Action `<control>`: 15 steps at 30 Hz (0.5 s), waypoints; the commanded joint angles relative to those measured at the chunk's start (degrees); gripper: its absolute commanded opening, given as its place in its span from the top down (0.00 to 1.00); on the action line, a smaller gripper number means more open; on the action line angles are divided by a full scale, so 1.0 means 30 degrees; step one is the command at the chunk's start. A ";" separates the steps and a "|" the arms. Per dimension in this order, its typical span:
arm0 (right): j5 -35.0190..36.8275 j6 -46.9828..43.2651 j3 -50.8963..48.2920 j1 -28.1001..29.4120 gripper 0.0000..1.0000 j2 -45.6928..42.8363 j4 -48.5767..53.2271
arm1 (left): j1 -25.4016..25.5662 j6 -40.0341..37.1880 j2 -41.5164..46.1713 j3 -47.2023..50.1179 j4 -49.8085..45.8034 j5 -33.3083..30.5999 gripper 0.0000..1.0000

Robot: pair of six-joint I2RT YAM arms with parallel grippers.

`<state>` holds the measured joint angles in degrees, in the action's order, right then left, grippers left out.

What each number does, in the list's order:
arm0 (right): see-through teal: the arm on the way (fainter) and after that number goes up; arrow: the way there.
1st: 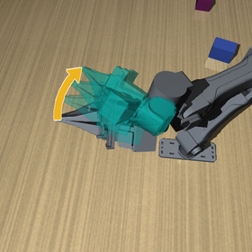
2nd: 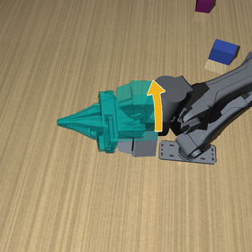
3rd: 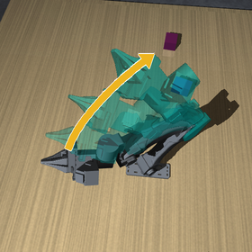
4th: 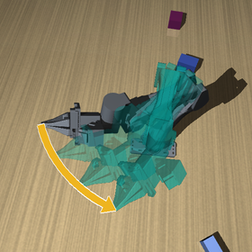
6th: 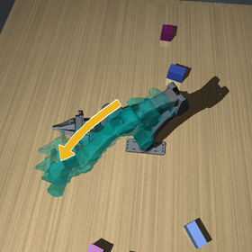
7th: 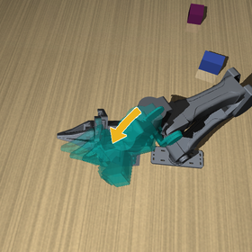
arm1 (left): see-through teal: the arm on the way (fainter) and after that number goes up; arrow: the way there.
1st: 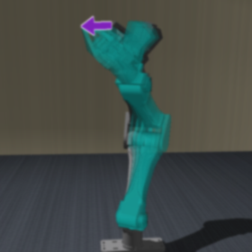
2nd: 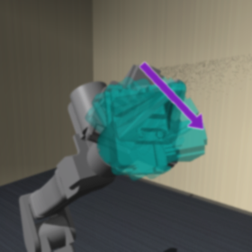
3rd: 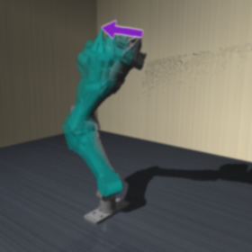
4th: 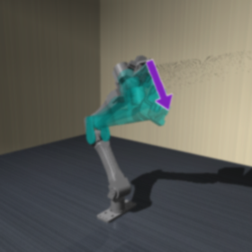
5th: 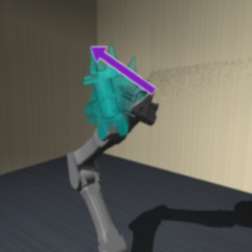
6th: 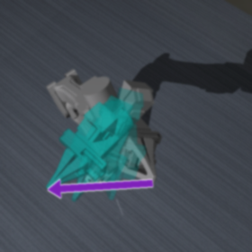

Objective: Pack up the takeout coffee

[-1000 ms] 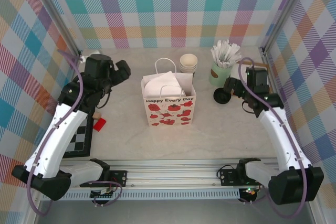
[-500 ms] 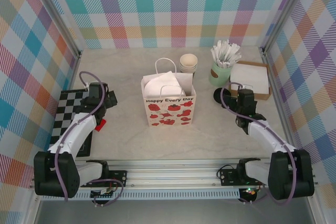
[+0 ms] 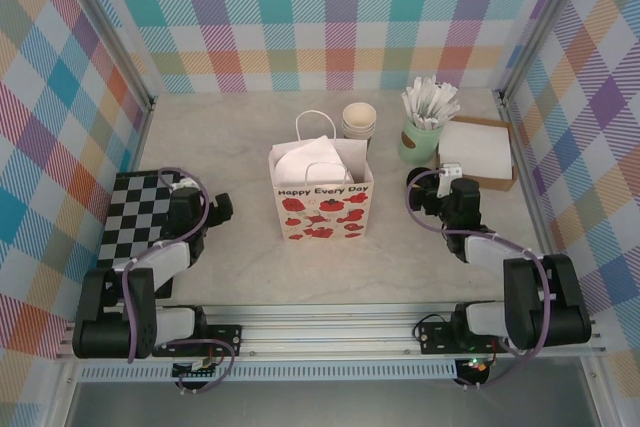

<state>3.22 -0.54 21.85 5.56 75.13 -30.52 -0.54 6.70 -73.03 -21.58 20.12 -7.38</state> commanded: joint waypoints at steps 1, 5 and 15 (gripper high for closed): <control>-0.1715 -0.1313 0.0157 -0.0489 0.00 0.1585 -0.3968 | -0.0138 -0.1059 -0.1157 -0.0482 0.4350 0.1371 0.00; -0.4130 -0.1069 -0.0234 -0.1548 0.00 0.3785 -0.6435 | -0.0142 -0.1623 -0.2044 -0.0057 0.6998 0.2569 0.00; -0.3357 0.0301 0.0698 -0.2339 0.00 0.4188 -0.5207 | 0.0971 -0.2537 -0.5675 -0.0743 0.9048 0.1557 0.00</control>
<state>-7.33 -0.91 22.57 -1.19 87.31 -44.38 0.38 1.61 -89.73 -21.21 45.84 1.10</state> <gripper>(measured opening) 0.999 0.999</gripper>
